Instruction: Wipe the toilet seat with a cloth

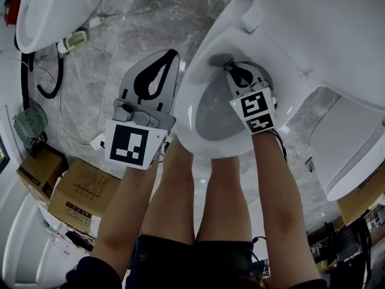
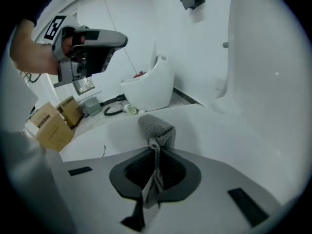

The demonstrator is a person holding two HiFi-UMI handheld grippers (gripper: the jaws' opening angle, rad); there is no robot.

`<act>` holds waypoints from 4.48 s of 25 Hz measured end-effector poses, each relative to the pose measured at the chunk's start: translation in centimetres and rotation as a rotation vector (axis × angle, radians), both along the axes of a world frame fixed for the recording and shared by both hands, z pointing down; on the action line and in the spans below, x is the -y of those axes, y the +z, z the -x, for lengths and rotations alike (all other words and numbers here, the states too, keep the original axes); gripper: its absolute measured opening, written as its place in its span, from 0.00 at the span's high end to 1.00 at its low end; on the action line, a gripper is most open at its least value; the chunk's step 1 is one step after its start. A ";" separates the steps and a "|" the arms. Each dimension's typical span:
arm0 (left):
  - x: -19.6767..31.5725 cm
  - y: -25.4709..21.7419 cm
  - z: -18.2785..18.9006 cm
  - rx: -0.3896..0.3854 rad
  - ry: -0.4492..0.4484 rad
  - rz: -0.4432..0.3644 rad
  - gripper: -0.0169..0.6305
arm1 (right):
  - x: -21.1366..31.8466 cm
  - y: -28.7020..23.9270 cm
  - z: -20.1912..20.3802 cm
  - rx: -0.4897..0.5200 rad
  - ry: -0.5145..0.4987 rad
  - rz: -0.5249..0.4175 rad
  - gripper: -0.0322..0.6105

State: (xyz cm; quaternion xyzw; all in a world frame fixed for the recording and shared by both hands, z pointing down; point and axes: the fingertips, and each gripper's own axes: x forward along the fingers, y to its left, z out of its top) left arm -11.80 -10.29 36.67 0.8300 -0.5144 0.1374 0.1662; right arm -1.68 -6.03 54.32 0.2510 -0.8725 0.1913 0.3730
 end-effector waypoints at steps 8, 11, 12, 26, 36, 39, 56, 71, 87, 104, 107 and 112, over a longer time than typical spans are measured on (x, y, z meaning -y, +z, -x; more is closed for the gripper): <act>-0.4 -0.3 0.8 0.024 0.005 0.002 0.94 | -16.2 -0.6 6.4 0.034 -0.513 0.161 0.90; -0.1 -0.7 0.8 -0.003 -0.022 -0.002 0.94 | -14.1 -0.5 6.2 0.013 -0.455 0.111 0.90; -0.1 -0.7 0.9 -0.005 -0.023 -0.004 0.94 | -11.9 -0.4 5.8 -0.008 -0.405 0.084 0.90; -1.2 -1.0 1.7 -0.006 -0.048 -0.002 0.94 | -1.9 -2.8 5.9 0.026 -0.172 -0.089 0.90; -1.7 -0.9 1.9 -0.003 -0.048 0.000 0.94 | -11.2 -3.2 10.3 0.116 -0.511 -0.066 0.90; -2.1 -0.6 2.2 0.000 -0.056 0.001 0.94 | -2.9 -3.2 7.8 0.083 -0.275 -0.151 0.90; -2.6 -1.6 2.4 -0.003 -0.065 -0.018 0.94 | -26.1 -3.5 9.6 0.188 -0.730 0.122 0.90; -4.8 -1.2 2.0 0.024 -0.015 -0.016 0.94 | -7.4 -1.5 6.0 0.106 -0.093 0.025 0.90; -4.2 -3.8 -0.2 -0.018 0.022 -0.054 0.94 | -33.3 -2.9 0.6 -0.058 -0.800 0.333 0.90; -5.3 -3.8 -2.2 -0.029 0.097 -0.048 0.94 | -28.1 -1.4 -2.4 -0.212 -0.271 0.351 0.90; -5.2 -4.0 -2.5 -0.029 0.110 -0.048 0.94 | -25.8 -1.5 -7.9 -0.322 -0.155 0.267 0.90; -5.3 -4.2 -2.7 -0.033 0.119 -0.050 0.94 | -24.9 -1.8 -10.1 -0.326 0.026 0.266 0.90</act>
